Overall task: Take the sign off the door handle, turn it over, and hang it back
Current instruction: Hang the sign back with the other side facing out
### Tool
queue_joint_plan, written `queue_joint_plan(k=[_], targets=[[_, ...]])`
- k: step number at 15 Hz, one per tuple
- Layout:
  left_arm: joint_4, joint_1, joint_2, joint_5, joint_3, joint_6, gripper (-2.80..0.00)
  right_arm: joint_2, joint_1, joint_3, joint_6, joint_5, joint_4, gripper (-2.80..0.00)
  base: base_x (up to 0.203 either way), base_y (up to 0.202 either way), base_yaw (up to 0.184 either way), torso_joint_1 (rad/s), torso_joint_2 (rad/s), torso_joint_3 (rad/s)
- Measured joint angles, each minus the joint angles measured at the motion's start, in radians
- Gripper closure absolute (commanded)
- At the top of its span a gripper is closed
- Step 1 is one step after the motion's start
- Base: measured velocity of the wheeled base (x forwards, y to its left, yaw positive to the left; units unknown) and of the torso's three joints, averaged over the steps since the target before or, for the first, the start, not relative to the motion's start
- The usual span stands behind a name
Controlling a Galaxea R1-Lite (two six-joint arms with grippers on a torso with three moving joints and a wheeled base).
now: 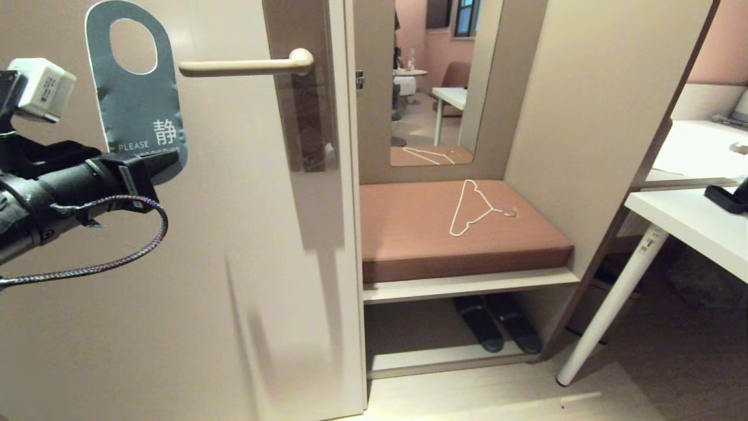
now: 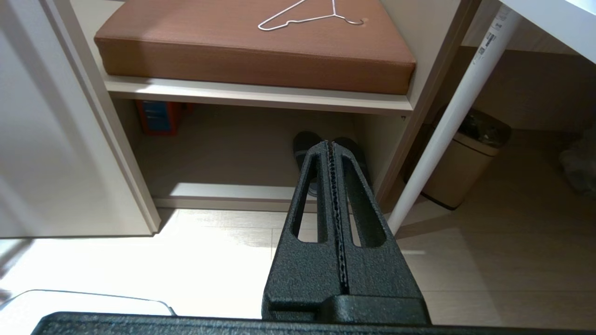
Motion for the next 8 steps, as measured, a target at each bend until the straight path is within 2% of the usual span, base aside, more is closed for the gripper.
queue_joint_plan(k=[3,8], targets=[[0.000,0.045,0.037,0.000,-0.005,0.033,0.00,0.000,0.000,0.000,0.000,0.000,0.000,0.00,0.000,0.000,0.000,0.000,0.00,0.000],[0.000,0.050,0.083,-0.002,-0.032,0.069,0.00,0.000,0.000,0.000,0.000,0.000,0.000,0.00,0.000,0.000,0.000,0.000,0.00,0.000]])
